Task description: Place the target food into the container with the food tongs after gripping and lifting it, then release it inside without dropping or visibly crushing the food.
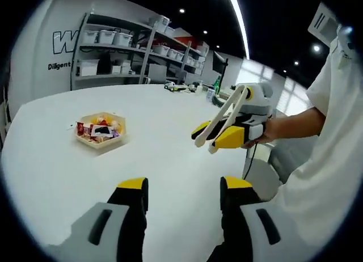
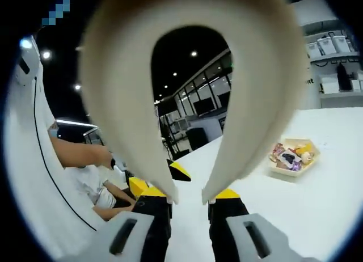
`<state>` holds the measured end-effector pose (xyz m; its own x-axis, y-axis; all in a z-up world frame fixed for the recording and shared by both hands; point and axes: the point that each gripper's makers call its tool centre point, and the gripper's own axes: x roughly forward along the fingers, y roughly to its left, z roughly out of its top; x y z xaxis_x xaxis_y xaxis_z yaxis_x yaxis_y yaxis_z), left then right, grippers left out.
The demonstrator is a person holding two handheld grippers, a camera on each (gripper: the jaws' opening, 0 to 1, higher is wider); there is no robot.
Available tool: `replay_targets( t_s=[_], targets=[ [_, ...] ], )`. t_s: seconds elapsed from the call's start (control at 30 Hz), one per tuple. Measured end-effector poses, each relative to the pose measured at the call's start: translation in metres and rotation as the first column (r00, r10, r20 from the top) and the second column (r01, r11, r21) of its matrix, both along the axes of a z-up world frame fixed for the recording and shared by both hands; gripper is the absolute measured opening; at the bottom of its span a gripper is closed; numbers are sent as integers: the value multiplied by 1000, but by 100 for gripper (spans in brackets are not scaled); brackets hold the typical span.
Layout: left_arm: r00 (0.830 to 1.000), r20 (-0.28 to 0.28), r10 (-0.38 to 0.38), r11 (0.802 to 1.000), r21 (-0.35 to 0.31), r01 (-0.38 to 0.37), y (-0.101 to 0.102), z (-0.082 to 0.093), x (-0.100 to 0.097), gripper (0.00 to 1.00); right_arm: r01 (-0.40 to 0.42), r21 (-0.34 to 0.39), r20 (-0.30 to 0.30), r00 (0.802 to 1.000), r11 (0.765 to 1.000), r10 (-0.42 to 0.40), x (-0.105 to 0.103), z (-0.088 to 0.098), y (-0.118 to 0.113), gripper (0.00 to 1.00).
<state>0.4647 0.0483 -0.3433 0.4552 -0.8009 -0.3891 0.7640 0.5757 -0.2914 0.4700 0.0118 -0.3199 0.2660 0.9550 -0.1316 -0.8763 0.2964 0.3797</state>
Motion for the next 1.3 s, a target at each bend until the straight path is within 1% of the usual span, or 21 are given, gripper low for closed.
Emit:
replay_targets(
  t_s=[0.13, 0.17, 0.2, 0.23, 0.3, 0.33, 0.4, 0.43, 0.5, 0.6, 0.73, 0.8, 0.9, 0.93, 1.0, 1.07, 1.1, 1.13, 1.17, 1.23, 1.3],
  targets=[
    [999, -14, -32, 996, -87, 31, -10, 10, -6, 39, -19, 41, 2, 1000, 999, 19, -6, 8, 7, 19],
    [999, -17, -46, 993, -108, 43, -12, 12, -8, 36, -26, 57, -8, 1000, 998, 27, -8, 10, 9, 19],
    [999, -39, -34, 990, -138, 28, -14, 14, -8, 31, -36, 76, -23, 999, 996, 38, -11, 13, 10, 19],
    [998, -49, -32, 990, -136, 25, -14, 13, -8, 26, -38, 83, -21, 999, 996, 40, -11, 14, 10, 19],
    [998, -19, -59, 988, -146, 56, -16, 17, -10, 18, -51, 111, -37, 998, 992, 55, -15, 18, 12, 19],
    [998, -8, -59, 986, -155, 57, -17, 20, -10, 17, -57, 114, -40, 997, 992, 62, -16, 18, 12, 19],
    [998, -15, -64, 977, -204, 60, -20, 28, -11, 16, -59, 119, -36, 997, 991, 64, -18, 20, 13, 19],
    [997, -20, -78, 978, -193, 73, -21, 25, -12, 15, -53, 147, -57, 996, 988, 62, -17, 23, 13, 19],
    [995, -24, -99, 972, -218, 91, -24, 27, -15, 18, -52, 150, -60, 996, 987, 61, -17, 24, 14, 19],
    [995, -21, -99, 969, -228, 92, -25, 27, -15, 21, -63, 151, -61, 995, 987, 73, -18, 25, 16, 19],
    [991, -18, -133, 952, -281, 123, -31, 35, -20, 16, -70, 152, -64, 995, 986, 81, -21, 25, 18, 20],
    [990, 11, -139, 949, -286, 136, -32, 38, -20, 11, -73, 152, -63, 995, 986, 83, -22, 24, 19, 20],
    [988, 16, -156, 939, -309, 153, -34, 40, -23, 8, -76, 167, -81, 993, 983, 91, -22, 25, 18, 20],
    [982, 59, -181, 933, -307, 191, -36, 42, -26, 6, -81, 174, -86, 992, 981, 97, -23, 25, 19, 20],
    [980, 64, -186, 934, -298, 197, -36, 41, -27, 6, -95, 170, -90, 990, 981, 112, -25, 24, 19, 20],
    [967, 106, -232, 923, -291, 253, -37, 44, -33, 5, -119, 183, -101, 985, 976, 139, -29, 26, 19, 21],
    [961, 128, -245, 919, -287, 272, -37, 46, -34, 5, -121, 186, -94, 986, 975, 140, -30, 27, 20, 21],
    [966, 116, -233, 923, -287, 257, -36, 45, -33, 5, -121, 184, -86, 987, 975, 138, -29, 27, 20, 21],
    [964, 123, -238, 921, -286, 264, -36, 46, -34, 4, -123, 182, -82, 987, 976, 140, -30, 28, 20, 21],
    [952, 175, -250, 914, -281, 291, -35, 49, -34, 3, -127, 186, -68, 988, 974, 142, -28, 30, 21, 23],
    [955, 159, -249, 912, -294, 286, -35, 51, -34, 3, -134, 191, -36, 989, 972, 143, -27, 33, 21, 24]
  ],
)
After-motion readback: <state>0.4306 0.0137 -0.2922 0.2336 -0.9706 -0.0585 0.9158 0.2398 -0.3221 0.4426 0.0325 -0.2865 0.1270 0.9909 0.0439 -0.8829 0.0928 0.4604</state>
